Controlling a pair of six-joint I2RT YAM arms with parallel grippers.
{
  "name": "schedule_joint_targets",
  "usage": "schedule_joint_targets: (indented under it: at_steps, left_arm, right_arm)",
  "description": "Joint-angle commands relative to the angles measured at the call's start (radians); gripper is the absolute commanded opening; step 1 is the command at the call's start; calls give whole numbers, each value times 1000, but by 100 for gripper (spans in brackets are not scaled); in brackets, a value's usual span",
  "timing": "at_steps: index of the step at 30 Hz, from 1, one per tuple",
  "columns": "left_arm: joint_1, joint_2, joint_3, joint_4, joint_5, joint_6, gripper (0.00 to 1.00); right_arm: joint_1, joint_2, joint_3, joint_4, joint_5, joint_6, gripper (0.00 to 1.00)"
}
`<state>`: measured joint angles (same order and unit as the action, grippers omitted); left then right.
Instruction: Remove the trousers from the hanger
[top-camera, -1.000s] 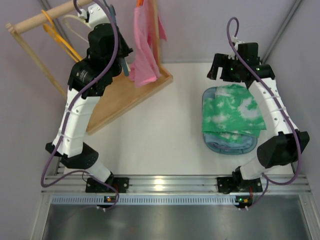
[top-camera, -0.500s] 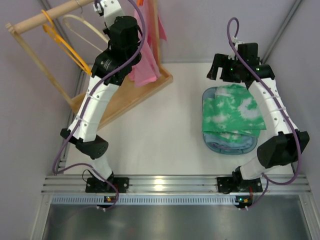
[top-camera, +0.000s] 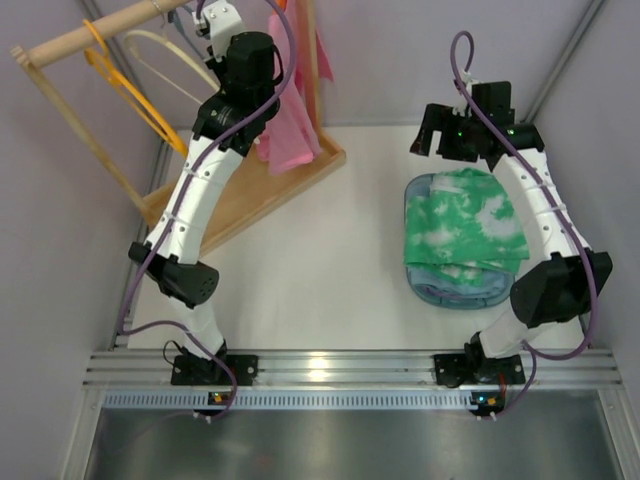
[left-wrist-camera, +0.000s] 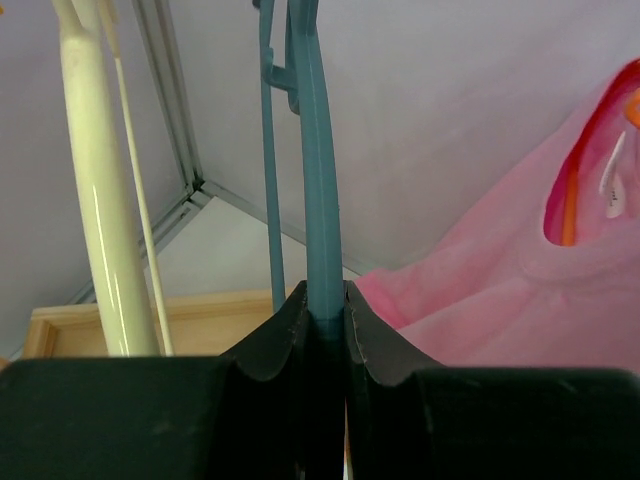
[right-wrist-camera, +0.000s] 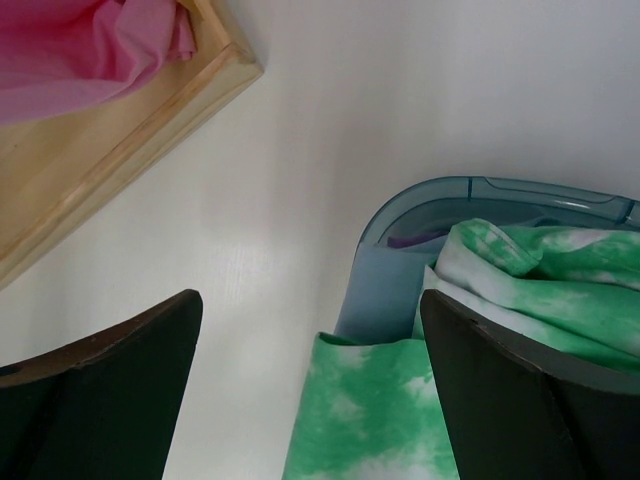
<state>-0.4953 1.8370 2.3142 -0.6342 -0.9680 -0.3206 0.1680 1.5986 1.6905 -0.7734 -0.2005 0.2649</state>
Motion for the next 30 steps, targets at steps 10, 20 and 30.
schedule_joint_targets:
  at_steps: [10, 20, 30]
  left_arm:
    - [23, -145, -211, 57, 118, -52, 27]
    - [-26, -275, -154, 57, 222, 43, 66]
    - [-58, -413, -61, 59, 489, 146, 77]
  right_arm:
    - [8, -31, -26, 8, 62, 8, 97]
    - [-97, -103, -57, 8, 85, 77, 100]
    - [-266, -213, -184, 0, 161, 85, 99]
